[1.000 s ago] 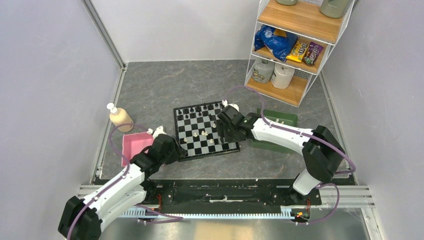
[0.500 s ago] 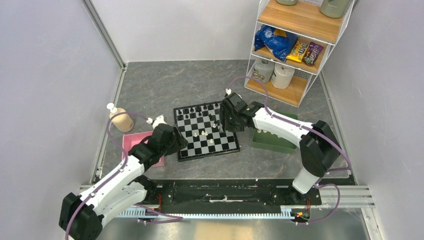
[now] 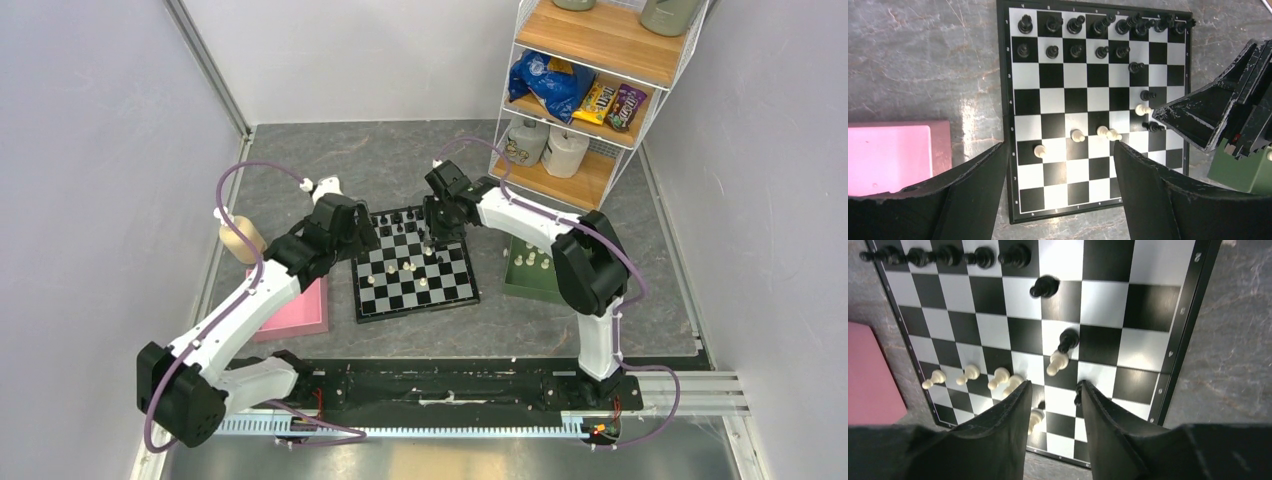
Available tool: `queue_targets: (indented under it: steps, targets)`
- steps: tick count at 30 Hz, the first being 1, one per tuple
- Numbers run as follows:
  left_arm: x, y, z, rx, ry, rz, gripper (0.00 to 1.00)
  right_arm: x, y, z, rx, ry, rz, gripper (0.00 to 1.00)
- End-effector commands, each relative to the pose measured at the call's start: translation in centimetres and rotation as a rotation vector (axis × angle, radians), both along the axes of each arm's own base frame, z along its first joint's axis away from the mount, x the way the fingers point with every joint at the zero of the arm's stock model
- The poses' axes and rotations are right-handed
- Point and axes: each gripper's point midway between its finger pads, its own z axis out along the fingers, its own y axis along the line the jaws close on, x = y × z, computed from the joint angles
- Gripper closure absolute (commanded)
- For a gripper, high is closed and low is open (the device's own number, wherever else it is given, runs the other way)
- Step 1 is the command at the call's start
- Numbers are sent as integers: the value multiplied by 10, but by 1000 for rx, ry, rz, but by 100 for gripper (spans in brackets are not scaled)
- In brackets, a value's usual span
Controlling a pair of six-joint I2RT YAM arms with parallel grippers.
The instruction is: Set up the chess pieces on the board
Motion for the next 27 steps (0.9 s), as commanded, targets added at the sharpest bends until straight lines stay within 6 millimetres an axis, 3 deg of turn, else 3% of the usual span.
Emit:
queue_targets:
  steps: [1,6,10,19,27]
  targets:
    - [18,6,17,54,-38,-23,16,20,4,7,17,-6,6,54]
    - [26,8,15,-4,-41,-15,16,24,5,-4,-12,10,15,61]
    - [29,12,12,-29,-32,-12,16,25,9,-10,-12,28,21,60]
    - [35,17,9,-60,-30,-12,16,36,13,-15,-19,18,6,62]
    - [34,23,2,-60,-11,0,16,34,9,-16,-43,26,8,72]
